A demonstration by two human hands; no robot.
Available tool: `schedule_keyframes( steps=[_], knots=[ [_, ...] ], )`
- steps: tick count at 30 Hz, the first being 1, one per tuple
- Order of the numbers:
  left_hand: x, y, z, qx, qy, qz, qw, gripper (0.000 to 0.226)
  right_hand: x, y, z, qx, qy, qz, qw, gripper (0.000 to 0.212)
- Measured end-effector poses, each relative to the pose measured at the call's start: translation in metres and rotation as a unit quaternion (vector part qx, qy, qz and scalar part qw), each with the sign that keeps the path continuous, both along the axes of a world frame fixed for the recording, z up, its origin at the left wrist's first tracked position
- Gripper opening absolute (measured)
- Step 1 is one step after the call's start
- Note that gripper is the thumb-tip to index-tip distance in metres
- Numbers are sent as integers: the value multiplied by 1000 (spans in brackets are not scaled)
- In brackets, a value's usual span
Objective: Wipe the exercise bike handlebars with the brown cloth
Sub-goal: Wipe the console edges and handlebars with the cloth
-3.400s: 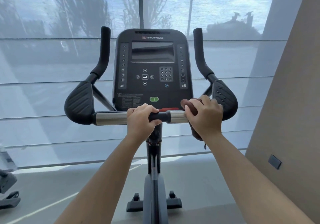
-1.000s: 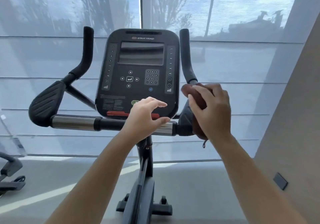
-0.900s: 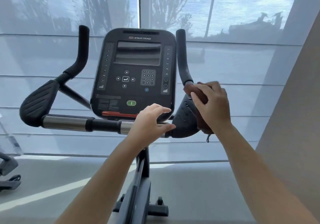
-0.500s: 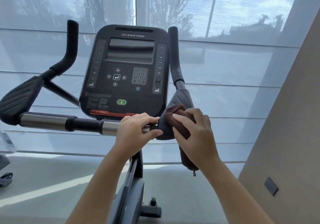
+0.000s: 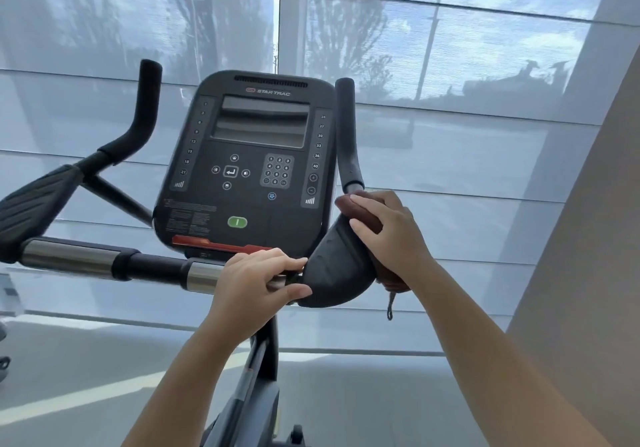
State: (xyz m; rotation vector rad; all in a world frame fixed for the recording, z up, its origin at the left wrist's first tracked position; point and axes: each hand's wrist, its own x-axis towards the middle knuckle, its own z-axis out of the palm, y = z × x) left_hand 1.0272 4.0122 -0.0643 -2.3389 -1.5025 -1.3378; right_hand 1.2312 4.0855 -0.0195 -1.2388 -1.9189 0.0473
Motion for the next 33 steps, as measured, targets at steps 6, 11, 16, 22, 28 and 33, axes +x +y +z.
schedule_keyframes(
  steps=[6, 11, 16, 22, 28, 33],
  knots=[
    [1, -1, 3, -10, -3, 2, 1000, 40, 8, -34, -25, 49, 13, 18, 999, 39],
    [2, -2, 4, -11, 0, 5, 1000, 40, 20, -28, -10, 87, 26, 57, 994, 37],
    [2, -2, 4, -13, -2, 5, 1000, 39, -1, 11, 14, 13, -32, 30, 999, 37],
    [2, -2, 4, -12, -2, 7, 1000, 44, 4, -2, 4, 14, -83, 26, 996, 39],
    [3, -3, 5, -21, -12, 0, 1000, 41, 12, -40, -12, 51, -110, 86, 989, 38],
    [3, -2, 6, -22, -24, -3, 999, 40, -1, 1, 27, 48, -88, 4, 995, 35]
  ],
)
